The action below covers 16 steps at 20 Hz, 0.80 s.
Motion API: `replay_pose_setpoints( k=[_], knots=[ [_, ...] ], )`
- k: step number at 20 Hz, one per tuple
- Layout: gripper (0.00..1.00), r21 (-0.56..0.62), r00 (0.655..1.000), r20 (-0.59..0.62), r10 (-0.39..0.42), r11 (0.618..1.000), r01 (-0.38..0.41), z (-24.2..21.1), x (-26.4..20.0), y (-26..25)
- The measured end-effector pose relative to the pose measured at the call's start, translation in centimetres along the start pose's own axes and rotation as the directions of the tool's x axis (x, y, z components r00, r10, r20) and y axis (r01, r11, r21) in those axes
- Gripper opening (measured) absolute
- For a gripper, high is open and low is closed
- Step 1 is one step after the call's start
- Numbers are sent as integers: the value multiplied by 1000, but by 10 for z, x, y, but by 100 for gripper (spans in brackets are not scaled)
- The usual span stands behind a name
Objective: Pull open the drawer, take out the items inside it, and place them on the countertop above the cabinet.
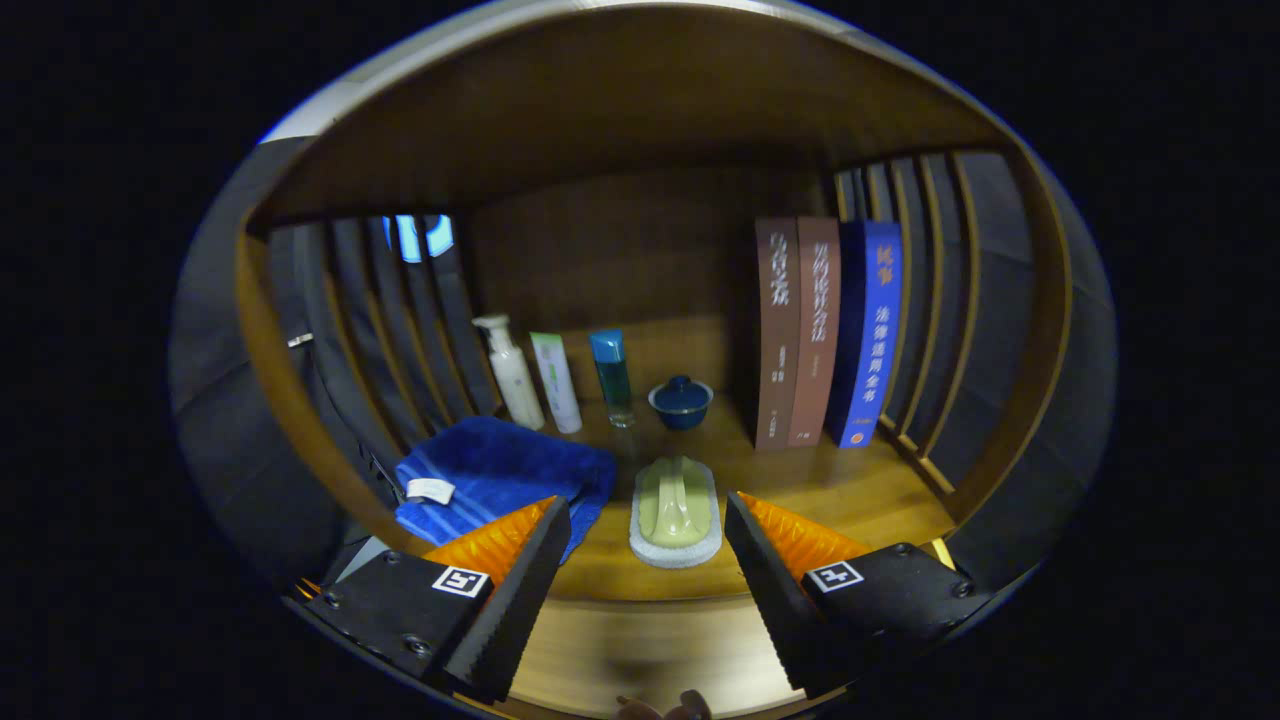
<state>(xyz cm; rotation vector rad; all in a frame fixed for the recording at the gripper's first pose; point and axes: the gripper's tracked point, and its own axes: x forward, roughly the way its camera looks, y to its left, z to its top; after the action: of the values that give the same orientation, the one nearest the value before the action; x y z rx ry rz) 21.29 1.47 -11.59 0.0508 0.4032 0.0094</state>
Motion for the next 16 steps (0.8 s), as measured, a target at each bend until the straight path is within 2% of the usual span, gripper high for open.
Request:
replay_pose_setpoints(
  k=[5,9,12,16],
  knots=[
    [99,-19,985,168,42,999,-40,-20,-111,21],
    [99,-19,978,204,41,999,-38,-84,-171,22],
    [99,11,980,197,10,1000,-13,-139,-194,15],
    [99,39,985,172,-12,999,6,-189,-191,6]
  ],
)
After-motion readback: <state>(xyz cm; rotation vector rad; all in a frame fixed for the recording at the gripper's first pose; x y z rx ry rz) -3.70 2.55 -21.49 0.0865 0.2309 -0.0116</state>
